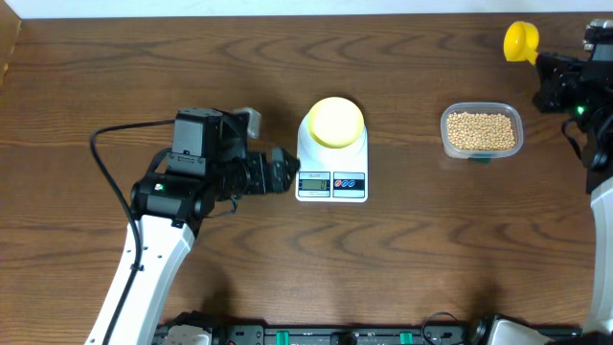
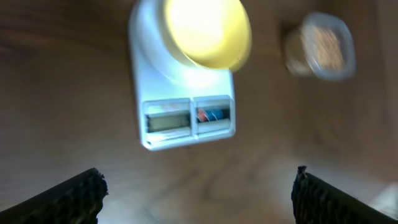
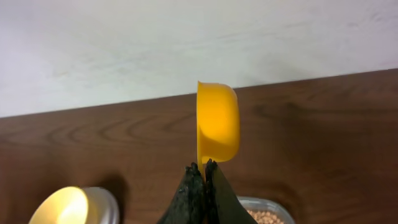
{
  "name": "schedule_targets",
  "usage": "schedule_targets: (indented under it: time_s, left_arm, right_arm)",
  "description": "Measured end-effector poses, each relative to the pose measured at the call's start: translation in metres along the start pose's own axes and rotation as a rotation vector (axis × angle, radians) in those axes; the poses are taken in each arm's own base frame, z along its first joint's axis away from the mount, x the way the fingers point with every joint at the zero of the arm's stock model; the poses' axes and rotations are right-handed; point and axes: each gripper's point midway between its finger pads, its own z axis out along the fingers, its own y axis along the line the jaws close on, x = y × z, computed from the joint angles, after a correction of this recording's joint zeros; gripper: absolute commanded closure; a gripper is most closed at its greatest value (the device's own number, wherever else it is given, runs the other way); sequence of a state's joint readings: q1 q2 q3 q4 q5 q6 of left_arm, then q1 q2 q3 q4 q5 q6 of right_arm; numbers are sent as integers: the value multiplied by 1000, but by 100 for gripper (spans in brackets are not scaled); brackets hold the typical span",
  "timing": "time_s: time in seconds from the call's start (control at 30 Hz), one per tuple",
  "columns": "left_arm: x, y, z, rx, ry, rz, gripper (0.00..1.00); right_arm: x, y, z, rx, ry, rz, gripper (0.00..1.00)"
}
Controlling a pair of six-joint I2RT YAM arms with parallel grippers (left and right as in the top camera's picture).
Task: Scoop item into bowl and weigh 50g on scale
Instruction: 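Move the yellow scoop with the right gripper over the bean tub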
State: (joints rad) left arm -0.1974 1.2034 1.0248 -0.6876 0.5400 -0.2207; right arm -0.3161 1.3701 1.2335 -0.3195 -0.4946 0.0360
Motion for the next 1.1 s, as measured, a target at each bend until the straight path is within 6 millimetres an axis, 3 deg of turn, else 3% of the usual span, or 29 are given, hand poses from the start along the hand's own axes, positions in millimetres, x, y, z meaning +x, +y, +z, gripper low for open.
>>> schedule_targets:
  time_s: [0.13, 0.37, 0.7, 0.87, 1.1]
  left_arm:
    - [24, 9, 0, -54, 90, 15, 2]
    - [31, 12, 9, -99, 135, 266, 2]
    - [24, 28, 7, -196, 133, 492, 2]
    - [8, 19, 10, -175, 65, 523, 2]
    - [14, 10, 11, -111, 75, 491, 2]
  right_arm:
    - [1, -10, 15, 10, -5, -3, 99]
    - [-3, -19, 29, 19, -36, -19, 99]
    - [-7, -18, 28, 14, -50, -26, 99]
    - [-7, -13, 28, -16, -49, -27, 99]
    - [-6, -10, 28, -30, -48, -27, 99]
